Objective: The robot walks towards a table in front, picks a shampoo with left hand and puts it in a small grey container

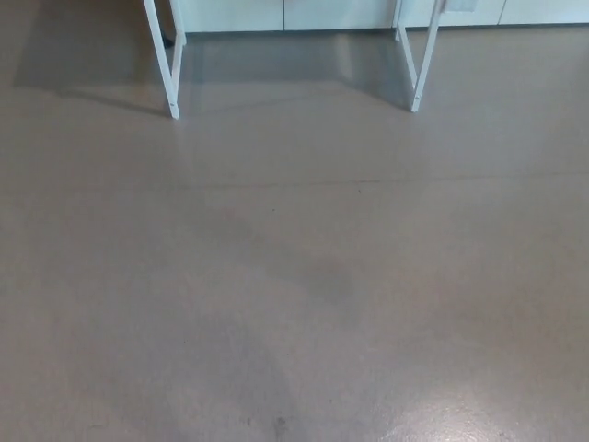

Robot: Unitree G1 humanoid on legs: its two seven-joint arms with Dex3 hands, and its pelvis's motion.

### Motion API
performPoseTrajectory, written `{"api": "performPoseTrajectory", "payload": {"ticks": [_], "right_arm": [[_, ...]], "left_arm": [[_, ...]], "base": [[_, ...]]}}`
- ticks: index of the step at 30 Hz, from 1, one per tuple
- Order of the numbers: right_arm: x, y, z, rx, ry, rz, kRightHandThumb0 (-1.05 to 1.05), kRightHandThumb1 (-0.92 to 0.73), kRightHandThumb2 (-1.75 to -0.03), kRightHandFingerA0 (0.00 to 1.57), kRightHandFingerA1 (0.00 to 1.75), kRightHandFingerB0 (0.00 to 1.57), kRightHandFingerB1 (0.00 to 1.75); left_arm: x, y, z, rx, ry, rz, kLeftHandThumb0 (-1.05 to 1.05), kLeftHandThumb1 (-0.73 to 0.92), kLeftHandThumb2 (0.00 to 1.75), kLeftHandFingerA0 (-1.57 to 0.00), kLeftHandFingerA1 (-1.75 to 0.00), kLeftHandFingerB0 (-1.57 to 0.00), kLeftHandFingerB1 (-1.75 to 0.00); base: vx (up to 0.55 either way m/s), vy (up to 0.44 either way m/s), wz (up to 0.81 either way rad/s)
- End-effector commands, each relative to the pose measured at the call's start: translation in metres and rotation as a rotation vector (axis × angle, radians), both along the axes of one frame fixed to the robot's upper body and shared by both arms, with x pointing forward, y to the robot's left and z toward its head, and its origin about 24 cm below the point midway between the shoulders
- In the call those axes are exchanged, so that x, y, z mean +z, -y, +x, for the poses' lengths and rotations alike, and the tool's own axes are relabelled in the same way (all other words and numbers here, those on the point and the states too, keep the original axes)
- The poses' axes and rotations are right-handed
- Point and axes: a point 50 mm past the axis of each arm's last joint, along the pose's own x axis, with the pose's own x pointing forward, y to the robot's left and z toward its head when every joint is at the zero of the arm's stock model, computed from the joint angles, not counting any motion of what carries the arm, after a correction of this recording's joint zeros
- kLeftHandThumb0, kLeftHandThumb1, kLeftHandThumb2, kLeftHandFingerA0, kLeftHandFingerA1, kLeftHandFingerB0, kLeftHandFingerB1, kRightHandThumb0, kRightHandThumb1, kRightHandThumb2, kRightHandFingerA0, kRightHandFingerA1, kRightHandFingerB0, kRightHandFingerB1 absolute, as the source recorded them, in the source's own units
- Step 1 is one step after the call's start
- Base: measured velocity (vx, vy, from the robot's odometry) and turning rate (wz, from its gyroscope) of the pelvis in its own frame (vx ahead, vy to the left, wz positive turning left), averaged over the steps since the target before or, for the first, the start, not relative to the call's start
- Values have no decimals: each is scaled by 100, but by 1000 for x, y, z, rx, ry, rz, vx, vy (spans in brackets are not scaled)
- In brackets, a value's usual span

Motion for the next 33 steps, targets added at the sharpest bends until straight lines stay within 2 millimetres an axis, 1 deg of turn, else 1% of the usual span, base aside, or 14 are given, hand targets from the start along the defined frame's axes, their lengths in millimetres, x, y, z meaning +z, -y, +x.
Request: {"api": "performPoseTrajectory", "payload": {"ticks": [1,2,3,4,7,11,13,16,19,21,25,29,32,33], "right_arm": [[8,15,-1,-61,64,-9,-21,-63,-59,66,46,47,39],[8,15,-1,-64,67,-5,-21,-62,-58,66,47,47,39],[8,15,0,-67,72,0,-21,-62,-58,66,47,47,39],[7,16,-4,-68,63,-10,-20,-63,-59,66,46,48,39],[9,17,-1,-63,74,-18,-22,-62,-58,69,47,48,39],[10,20,-2,-68,84,-10,-23,-63,-58,68,47,48,39],[12,21,2,-81,101,4,-22,-64,-59,66,47,46,39],[11,20,0,-76,96,-1,-23,-65,-59,68,47,47,39],[10,19,-1,-72,87,-9,-23,-63,-59,69,46,48,39],[10,18,1,-73,91,-2,-22,-65,-59,66,46,46,39],[10,17,3,-67,89,-3,-23,-67,-60,67,46,46,39],[9,15,2,-56,82,-4,-22,-65,-59,66,46,47,39],[8,15,2,-61,81,-1,-22,-64,-59,66,46,47,40],[9,15,4,-61,81,1,-23,-64,-59,66,46,47,40]], "left_arm": [[11,-17,-1,130,168,-54,1,68,60,-39,-43,-37,-36],[11,-17,-1,136,173,-59,2,47,94,-28,-57,-27,-55],[11,-17,-1,144,181,-68,2,47,94,-28,-57,-27,-55],[11,-16,-2,140,187,-69,2,68,59,-37,-44,-36,-37],[13,-15,4,77,180,-31,3,65,58,-40,-45,-35,-36],[11,-13,6,91,162,-23,3,64,58,-43,-43,-39,-36],[12,-11,12,78,183,-39,-1,65,59,-40,-42,-36,-35],[12,-12,11,74,192,-45,-4,67,58,-43,-44,-39,-36],[13,-13,9,74,192,-54,0,67,59,-41,-42,-37,-35],[13,-14,11,89,187,-58,-3,66,59,-42,-43,-39,-36],[13,-14,13,104,202,-63,-3,66,59,-41,-44,-39,-36],[14,-16,11,121,202,-73,-5,66,59,-40,-43,-38,-36],[14,-16,11,123,203,-73,-5,66,59,-42,-43,-39,-37],[15,-16,12,113,202,-68,-11,68,61,-44,-45,-38,-38]], "base": [[-36,16,-14],[-47,16,16],[-64,20,22],[-53,29,-15],[36,44,-5],[123,195,-14],[208,447,-26],[216,356,-5],[237,100,4],[255,-3,7],[260,-72,11],[324,-182,16],[399,-265,56],[361,-105,15]]}}
